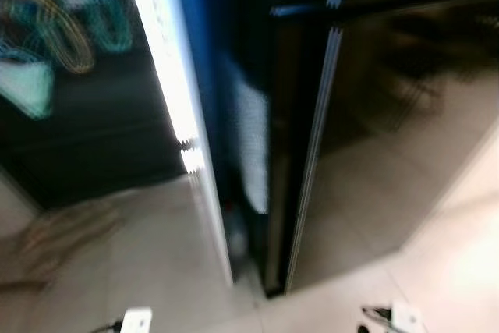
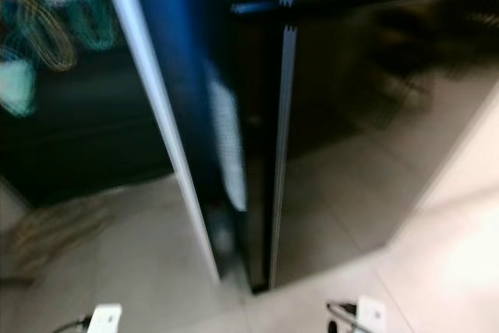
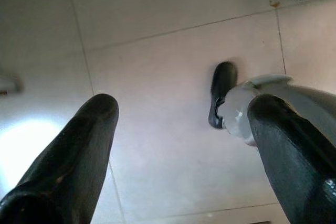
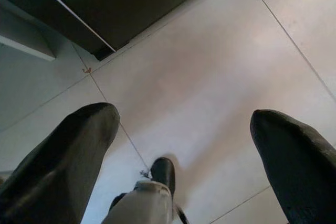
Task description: Restocking fridge
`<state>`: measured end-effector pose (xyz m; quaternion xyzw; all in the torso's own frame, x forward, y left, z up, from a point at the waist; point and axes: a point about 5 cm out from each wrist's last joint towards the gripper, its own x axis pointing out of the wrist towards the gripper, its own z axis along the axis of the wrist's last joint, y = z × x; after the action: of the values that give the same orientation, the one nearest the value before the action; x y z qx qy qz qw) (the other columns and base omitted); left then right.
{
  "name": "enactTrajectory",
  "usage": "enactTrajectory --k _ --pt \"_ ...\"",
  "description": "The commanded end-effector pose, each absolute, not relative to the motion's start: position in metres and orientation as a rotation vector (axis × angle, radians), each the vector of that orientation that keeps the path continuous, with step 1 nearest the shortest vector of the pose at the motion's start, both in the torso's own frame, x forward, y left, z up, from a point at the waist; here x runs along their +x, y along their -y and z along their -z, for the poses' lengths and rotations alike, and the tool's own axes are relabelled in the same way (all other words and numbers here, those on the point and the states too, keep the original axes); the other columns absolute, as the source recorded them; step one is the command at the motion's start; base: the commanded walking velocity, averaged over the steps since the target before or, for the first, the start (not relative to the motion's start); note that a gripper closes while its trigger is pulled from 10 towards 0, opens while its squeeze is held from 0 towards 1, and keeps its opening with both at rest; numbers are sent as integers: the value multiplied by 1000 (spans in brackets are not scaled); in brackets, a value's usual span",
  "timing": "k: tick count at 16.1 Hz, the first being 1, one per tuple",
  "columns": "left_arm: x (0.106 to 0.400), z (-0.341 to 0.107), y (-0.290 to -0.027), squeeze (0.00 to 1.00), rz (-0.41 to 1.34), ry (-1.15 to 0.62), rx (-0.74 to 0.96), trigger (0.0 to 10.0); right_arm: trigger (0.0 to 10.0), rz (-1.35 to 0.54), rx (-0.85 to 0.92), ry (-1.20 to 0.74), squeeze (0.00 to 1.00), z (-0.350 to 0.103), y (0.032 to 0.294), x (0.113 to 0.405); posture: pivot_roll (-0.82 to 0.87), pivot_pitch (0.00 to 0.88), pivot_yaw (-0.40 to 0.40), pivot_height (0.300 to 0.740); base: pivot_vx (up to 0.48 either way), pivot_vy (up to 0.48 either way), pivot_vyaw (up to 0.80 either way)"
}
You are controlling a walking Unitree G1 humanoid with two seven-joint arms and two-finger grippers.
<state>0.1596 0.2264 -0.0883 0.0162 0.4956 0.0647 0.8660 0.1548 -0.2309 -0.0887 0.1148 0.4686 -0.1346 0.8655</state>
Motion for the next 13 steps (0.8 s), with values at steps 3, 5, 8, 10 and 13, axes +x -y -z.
enactTrajectory --k 3,5,8,10,13 --pt "155 88 -237 0 -239 -1038 -11 10000 10000 264 233 -986 0 88 227 158 104 0 -30 740 0 0 800" --pt "156 87 -239 0 -249 -1032 3 10000 10000 242 228 -985 0 89 222 159 116 0 -21 740 0 0 800" --pt "154 88 -238 0 -250 -1035 5 10000 10000 232 224 -994 0 91 220 155 143 0 -24 740 0 0 800" --pt "144 93 -232 0 -265 -1055 -17 10000 10000 250 216 -1029 0 94 228 143 204 0 -72 740 0 0 800" --pt "142 94 -230 0 -246 -1060 -9 10000 10000 222 199 -1033 0 94 229 141 156 0 -60 740 0 0 800"
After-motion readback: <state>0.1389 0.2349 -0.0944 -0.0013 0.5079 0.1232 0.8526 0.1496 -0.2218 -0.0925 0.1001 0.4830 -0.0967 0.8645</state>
